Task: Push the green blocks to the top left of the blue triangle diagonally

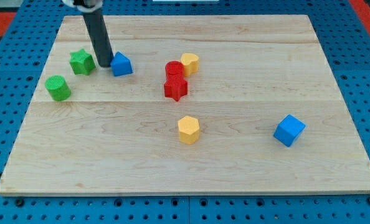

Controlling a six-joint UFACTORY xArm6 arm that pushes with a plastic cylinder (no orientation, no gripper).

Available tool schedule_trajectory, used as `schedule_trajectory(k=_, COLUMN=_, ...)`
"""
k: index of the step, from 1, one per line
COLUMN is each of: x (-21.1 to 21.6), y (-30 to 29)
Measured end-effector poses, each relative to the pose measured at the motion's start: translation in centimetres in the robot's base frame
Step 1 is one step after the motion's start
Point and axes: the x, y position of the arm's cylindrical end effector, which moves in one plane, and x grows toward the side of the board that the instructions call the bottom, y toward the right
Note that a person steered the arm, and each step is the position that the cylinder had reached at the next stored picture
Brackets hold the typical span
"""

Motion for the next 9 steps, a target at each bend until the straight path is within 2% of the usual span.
schedule_trajectory(k=1, x=2.0, y=-0.4)
schedule_trajectory(k=2, x=1.9, y=-3.7)
schedule_trajectory(k=3, x=-1.3, y=-6.1)
schedule_trajectory(k=5, x=-4.0, y=-7.3)
schedule_trajectory(k=6, x=-7.4, y=-9.1)
schedule_trajectory(k=7, x=-6.0, y=-9.4)
schedule_trajectory(k=8, x=-1.8, y=-13.9)
schedule_trajectory(k=9, x=4.6, y=-13.7)
